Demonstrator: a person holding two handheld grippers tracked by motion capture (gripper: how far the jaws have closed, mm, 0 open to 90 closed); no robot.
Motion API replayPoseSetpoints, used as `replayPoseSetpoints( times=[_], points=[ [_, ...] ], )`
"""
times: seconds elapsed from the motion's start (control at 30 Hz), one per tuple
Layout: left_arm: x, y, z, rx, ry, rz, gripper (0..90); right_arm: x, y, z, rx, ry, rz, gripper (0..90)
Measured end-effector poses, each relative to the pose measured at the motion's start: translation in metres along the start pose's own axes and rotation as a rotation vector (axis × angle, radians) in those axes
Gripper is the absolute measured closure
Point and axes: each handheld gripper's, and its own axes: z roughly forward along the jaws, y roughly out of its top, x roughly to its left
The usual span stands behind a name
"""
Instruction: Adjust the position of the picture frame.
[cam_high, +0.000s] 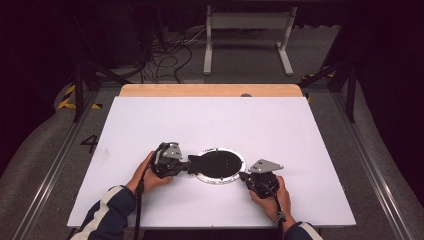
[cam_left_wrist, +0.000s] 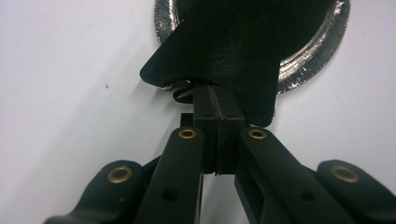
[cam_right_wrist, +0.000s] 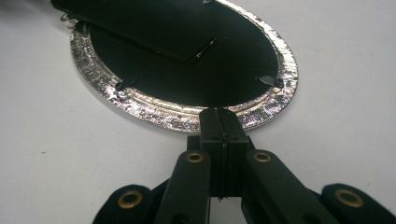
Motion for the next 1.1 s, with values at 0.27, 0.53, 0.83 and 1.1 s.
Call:
replayPoseSetpoints(
  times=[0.27,0.53,0.83,1.1],
  points=[
    [-0.010,0.000,0.000,0.006,0.000,0.030,90.0,-0.008,0.002,0.002,-0.001,-0.025,0.017,90.0],
    [-0.019,0.001,0.000,0.014,-0.022,0.049,90.0,-0.015,0.002,0.003,-0.003,-0.047,0.024,90.0],
    [-0.021,0.002,-0.002,0.025,-0.022,0.093,88.3,-0.009,0.000,0.001,-0.003,-0.014,0.014,90.0],
    [-0.006,-0.001,-0.012,-0.022,0.053,0.035,88.4,-0.001,0.000,0.001,0.001,0.013,-0.008,90.0]
  ],
)
